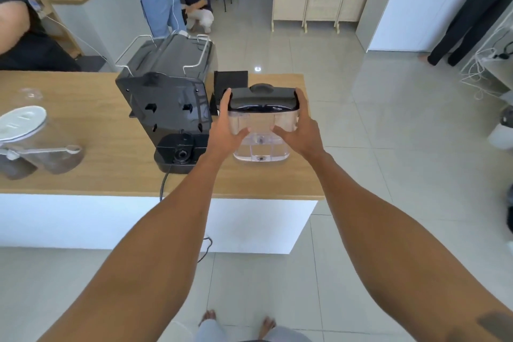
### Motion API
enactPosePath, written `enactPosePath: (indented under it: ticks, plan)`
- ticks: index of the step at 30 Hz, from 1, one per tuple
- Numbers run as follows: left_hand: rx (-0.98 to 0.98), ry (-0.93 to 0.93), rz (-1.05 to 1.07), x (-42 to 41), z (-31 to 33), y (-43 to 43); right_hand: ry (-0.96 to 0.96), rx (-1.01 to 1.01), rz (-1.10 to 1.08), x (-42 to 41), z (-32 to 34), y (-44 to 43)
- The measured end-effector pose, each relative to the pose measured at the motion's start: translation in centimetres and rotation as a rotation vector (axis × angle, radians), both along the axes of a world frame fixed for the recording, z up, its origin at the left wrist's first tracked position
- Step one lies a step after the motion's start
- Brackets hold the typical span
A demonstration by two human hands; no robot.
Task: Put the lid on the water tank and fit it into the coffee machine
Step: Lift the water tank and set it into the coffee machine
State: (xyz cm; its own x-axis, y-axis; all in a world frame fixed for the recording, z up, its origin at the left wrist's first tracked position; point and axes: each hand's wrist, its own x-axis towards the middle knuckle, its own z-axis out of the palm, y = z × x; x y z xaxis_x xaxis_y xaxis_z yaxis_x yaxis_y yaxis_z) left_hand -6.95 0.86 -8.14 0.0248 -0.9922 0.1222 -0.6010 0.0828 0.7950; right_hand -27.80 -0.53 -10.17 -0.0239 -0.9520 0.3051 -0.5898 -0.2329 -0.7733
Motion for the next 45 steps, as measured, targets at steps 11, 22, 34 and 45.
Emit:
enactPosePath:
  ticks: [11,22,34,45]
  plan:
    - [-0.034,0.069,0.092,-0.3,0.0,-0.1,-0.015,-0.022,-0.035,0.5,-0.5,-1.0]
    - [-0.126,-0.019,0.078,1.4,2.6,0.3,0.041,-0.065,0.0,1.3,3.4,-0.4]
    - [-0.2,-0.025,0.084,4.6,3.7,3.9,0.092,-0.108,0.004,3.4,5.8,3.7]
    - [-0.234,0.032,0.03,11.5,4.5,5.3,0.059,-0.12,-0.04,10.2,6.4,6.2]
